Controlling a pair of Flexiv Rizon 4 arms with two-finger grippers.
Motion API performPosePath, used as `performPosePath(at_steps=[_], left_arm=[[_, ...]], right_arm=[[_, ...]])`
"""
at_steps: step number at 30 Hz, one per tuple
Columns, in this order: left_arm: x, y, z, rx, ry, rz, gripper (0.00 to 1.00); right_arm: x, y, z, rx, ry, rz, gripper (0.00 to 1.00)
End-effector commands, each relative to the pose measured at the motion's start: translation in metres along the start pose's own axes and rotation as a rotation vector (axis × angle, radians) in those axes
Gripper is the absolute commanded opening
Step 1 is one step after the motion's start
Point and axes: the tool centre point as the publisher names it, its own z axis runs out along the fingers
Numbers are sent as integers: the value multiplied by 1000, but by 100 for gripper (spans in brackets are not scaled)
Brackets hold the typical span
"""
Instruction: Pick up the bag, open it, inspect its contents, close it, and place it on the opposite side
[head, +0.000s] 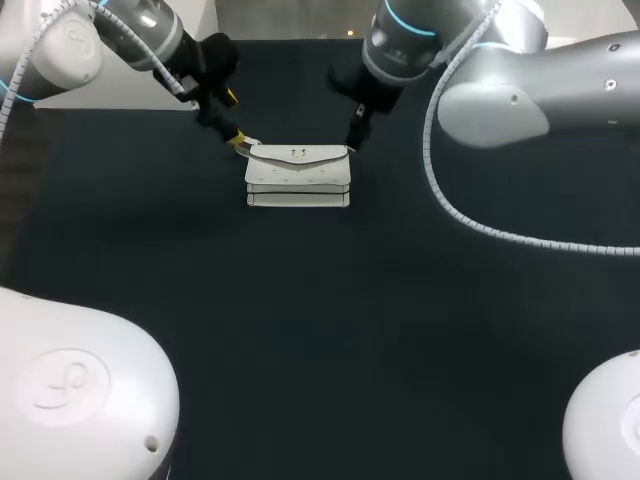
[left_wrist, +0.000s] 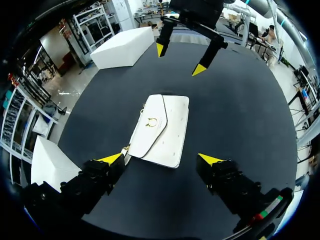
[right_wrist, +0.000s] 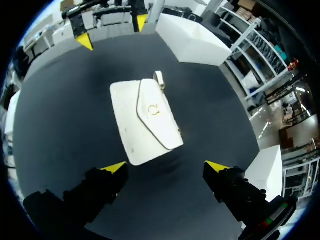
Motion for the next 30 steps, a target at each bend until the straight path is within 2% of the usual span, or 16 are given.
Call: performPosePath(at_steps=[1, 3, 5, 6, 7, 8, 20, 21, 22, 24, 30], left_arm=[[2, -2, 1, -85, 66, -900, 100], [4, 0, 6, -79, 63, -992, 100], [5, 2, 10, -91, 26, -1054, 100], [5, 3, 11, -106, -16, -1069, 100], [3, 4, 11, -149, -145, -1079, 100], [3, 4, 11, -149, -145, -1079, 100], [3, 4, 11, -149, -145, -1079, 100], [2, -1, 19, -153, -168, -1172, 100], [1, -2, 24, -134, -145, -1221, 100], [4, -1, 28, -104, -73, -1278, 100], [6, 17, 32, -1, 108, -1377, 100]], right_arm=[[-6, 4, -4, 63, 187, 686, 100], [-5, -1, -4, 28, 208, 769, 100], [-5, -7, -3, 42, 176, 882, 100], [-5, -11, -2, 49, 177, 910, 100], [-6, -16, -1, 66, 146, 948, 100], [-7, -20, -1, 88, 74, 962, 100], [-7, -20, -1, 88, 74, 962, 100], [-7, -20, -1, 88, 74, 962, 100], [-8, -15, 4, 110, 79, 1014, 100], [-9, -12, 9, 93, 175, 1108, 100], [-14, -24, 10, 21, 389, 1294, 100]])
